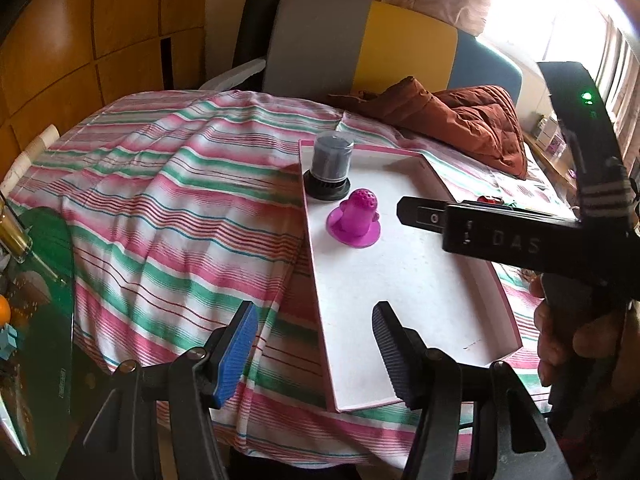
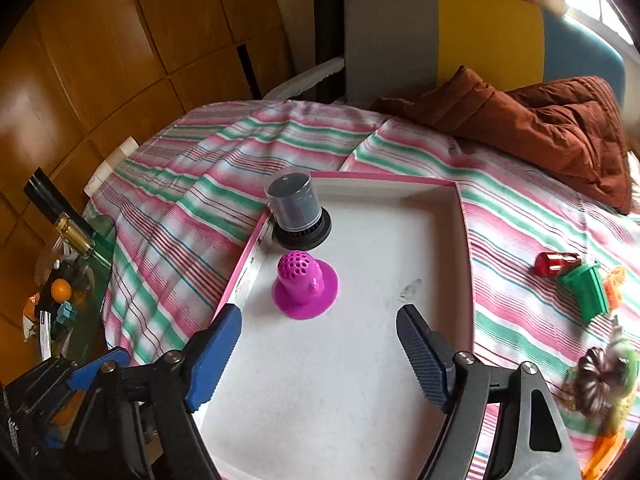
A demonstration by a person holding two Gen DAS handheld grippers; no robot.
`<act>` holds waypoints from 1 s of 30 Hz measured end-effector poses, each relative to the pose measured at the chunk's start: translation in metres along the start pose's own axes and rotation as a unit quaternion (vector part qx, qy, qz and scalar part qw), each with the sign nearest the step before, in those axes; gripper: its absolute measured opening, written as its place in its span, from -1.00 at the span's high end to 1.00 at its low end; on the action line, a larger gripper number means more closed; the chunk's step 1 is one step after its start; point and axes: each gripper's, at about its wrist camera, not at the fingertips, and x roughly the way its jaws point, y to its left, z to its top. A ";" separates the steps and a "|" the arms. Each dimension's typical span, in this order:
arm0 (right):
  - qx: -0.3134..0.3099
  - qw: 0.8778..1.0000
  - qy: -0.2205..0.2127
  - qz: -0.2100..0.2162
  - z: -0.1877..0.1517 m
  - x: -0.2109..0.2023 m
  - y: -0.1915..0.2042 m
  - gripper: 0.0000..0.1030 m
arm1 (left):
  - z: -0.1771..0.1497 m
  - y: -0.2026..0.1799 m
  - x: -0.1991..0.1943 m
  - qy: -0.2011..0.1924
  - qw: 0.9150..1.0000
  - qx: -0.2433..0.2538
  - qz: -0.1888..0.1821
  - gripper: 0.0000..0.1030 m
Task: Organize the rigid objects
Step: 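Withdraw the open right gripper from the tray, then reach left gripper to brown fluted mold while right moves toward red K puzzle piece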
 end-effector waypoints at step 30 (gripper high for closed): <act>0.106 0.982 -0.071 -0.137 -0.044 -0.117 -0.162 -0.87 | 0.006 -0.062 0.000 0.002 0.996 0.065 -0.059 -0.17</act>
